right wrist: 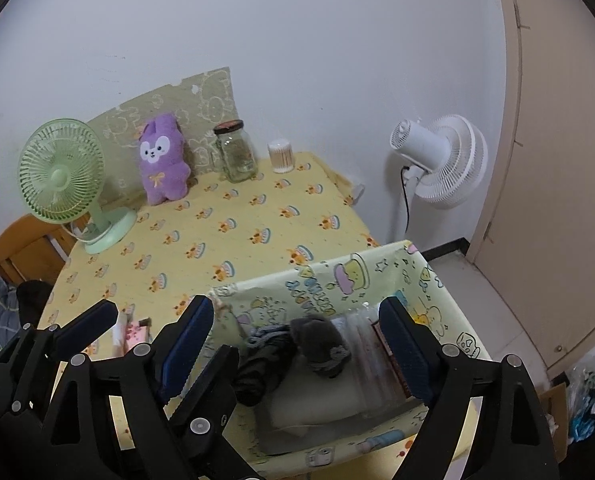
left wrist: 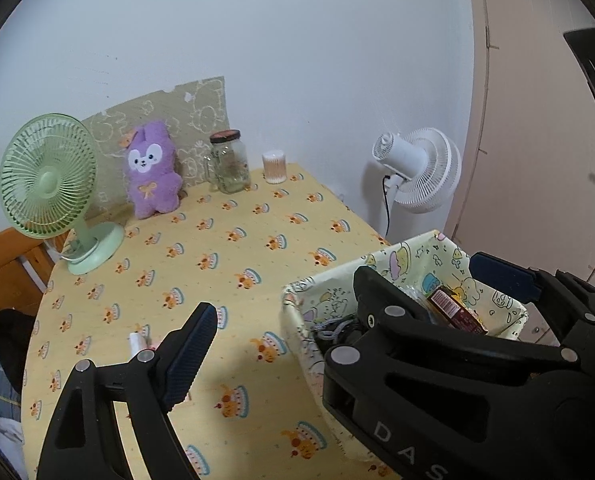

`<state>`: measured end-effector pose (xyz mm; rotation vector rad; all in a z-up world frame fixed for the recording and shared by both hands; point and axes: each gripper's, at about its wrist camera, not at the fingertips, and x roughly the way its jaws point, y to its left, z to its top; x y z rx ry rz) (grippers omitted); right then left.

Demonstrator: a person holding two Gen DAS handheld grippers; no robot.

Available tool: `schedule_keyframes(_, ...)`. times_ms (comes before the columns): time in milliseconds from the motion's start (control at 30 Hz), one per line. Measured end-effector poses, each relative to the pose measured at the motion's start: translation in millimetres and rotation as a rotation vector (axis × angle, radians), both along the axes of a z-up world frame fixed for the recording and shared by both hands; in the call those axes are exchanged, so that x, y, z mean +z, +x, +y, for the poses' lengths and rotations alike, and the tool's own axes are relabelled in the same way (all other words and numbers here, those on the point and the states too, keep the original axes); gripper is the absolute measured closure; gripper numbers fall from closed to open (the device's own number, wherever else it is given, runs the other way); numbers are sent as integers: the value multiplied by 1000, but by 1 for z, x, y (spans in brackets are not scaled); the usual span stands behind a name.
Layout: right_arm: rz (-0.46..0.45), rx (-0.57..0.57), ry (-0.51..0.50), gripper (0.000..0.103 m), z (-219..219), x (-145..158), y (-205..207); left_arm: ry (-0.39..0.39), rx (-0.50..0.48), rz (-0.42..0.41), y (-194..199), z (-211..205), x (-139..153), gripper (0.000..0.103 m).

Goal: Organize soft objects
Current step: 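Withdraw both tools from the box back toward the table, then move both tools toward the white rolled cloth and pink tissue pack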

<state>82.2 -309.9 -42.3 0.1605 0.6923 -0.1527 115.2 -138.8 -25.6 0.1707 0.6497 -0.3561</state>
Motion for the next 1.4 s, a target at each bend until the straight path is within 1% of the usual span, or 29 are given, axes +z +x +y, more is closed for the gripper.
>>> schedule_keyframes(133,-23,5,-19,15,12,12,-5,-21,2,-26,-6,12,10,15)
schedule_keyframes(233,-44,6,-36,11,22,21,-10,-36,5,-45,-10,21,16,15)
schedule_keyframes(333,-56,11,-47,11,31,28,-12,-46,11,-54,-12,30,21,15)
schedule_keyframes(567,-75,32,-64,8,52,38,-15,-63,34,-73,-17,52,27,15)
schedule_keyframes(900,-106,71,-67,8,85,43,-18,-71,75,-101,-21,83,31,15)
schedule_keyframes(1400,-96,138,-67,7,138,31,-13,-73,144,-85,-20,133,16,15)
